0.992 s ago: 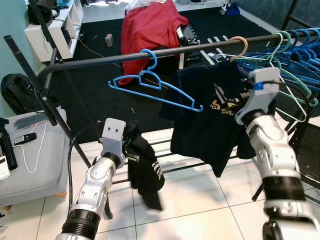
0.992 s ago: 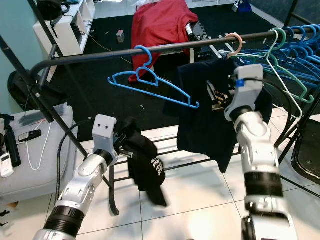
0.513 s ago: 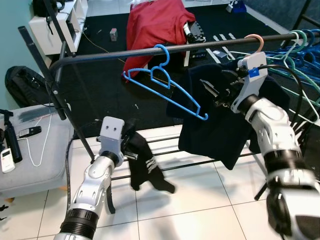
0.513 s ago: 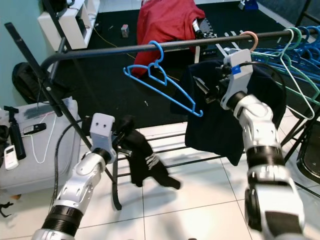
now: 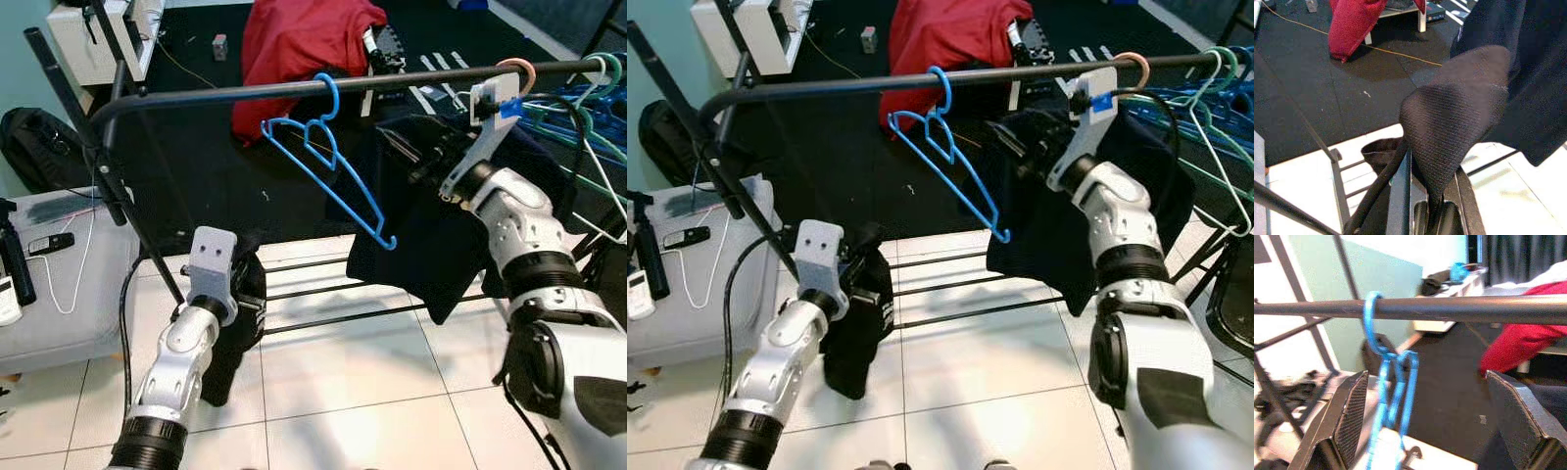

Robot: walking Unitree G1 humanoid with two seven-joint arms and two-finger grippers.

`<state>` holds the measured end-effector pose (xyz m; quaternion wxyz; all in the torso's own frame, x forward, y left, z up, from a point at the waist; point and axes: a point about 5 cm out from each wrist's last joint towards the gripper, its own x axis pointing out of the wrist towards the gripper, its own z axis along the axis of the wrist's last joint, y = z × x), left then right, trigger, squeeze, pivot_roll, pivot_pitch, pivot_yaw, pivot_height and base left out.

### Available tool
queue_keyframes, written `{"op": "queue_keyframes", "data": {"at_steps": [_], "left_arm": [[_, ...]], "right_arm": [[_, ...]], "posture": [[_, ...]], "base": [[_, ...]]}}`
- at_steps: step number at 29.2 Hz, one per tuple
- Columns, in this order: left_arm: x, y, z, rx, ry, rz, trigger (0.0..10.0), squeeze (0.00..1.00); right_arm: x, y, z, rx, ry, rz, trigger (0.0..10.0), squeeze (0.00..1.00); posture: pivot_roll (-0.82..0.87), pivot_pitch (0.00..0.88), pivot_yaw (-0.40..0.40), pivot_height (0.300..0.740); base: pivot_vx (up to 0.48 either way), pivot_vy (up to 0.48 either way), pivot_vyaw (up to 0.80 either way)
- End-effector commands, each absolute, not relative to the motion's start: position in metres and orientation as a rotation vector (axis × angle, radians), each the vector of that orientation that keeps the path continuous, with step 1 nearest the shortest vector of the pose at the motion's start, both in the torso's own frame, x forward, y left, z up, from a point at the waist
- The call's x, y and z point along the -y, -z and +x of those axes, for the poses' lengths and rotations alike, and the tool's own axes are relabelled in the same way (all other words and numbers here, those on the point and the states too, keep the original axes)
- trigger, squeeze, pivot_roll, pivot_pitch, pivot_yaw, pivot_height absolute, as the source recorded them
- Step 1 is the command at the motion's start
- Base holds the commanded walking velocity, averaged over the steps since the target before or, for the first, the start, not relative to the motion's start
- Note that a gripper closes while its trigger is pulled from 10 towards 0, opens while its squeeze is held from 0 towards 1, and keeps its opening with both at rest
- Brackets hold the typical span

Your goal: Hang hanger

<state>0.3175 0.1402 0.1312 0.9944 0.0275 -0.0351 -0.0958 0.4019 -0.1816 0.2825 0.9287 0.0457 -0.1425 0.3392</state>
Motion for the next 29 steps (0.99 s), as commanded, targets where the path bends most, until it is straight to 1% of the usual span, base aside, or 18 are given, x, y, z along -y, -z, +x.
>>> {"op": "queue_keyframes", "data": {"at_steps": [1,5,7,8,10,11,12,18,29], "left_arm": [[-0.136,-0.131,0.313,0.069,0.208,0.052,10.0,0.0],[-0.137,-0.129,0.31,0.064,0.209,0.054,10.0,0.0],[-0.139,-0.128,0.309,0.052,0.21,0.055,10.0,0.0],[-0.139,-0.128,0.309,0.052,0.21,0.055,10.0,0.0],[-0.139,-0.128,0.309,0.045,0.212,0.057,10.0,0.0],[-0.139,-0.128,0.309,0.045,0.212,0.057,10.0,0.0],[-0.14,-0.128,0.309,0.044,0.212,0.057,10.0,0.0],[-0.143,-0.129,0.31,0.042,0.205,0.057,10.0,0.0],[-0.147,-0.13,0.309,0.038,0.189,0.062,10.0,0.0]], "right_arm": [[0.178,-0.279,0.403,0.286,-0.721,0.117,10.0,0.0],[0.173,-0.278,0.405,0.272,-0.739,0.106,10.0,0.0],[0.165,-0.268,0.409,0.185,-0.714,0.034,10.0,0.0],[0.165,-0.268,0.409,0.185,-0.714,0.034,10.0,0.0],[0.16,-0.256,0.413,0.072,-0.656,-0.088,10.0,0.0],[0.16,-0.256,0.413,0.072,-0.656,-0.088,10.0,0.0],[0.159,-0.252,0.414,0.039,-0.626,-0.131,10.0,0.0],[0.156,-0.257,0.417,0.039,-0.562,-0.161,10.0,0.0],[0.15,-0.273,0.419,0.08,-0.581,-0.175,10.0,0.0]], "posture": [[-0.03,0.218,-0.015,0.74],[-0.03,0.223,-0.015,0.74],[-0.03,0.232,-0.014,0.74],[-0.03,0.232,-0.014,0.74],[-0.03,0.238,-0.016,0.74],[-0.03,0.238,-0.016,0.74],[-0.03,0.246,-0.02,0.74],[-0.03,0.266,-0.03,0.74],[-0.03,0.279,-0.045,0.74]], "base": [[0.0,0.0,0.0],[0.0,0.0,0.0],[0.0,0.0,0.0],[0.0,0.0,0.0],[0.0,0.0,0.0],[0.0,0.0,0.0],[0.0,0.0,0.0],[0.0,0.0,0.0],[0.0,0.0,0.0]]}}
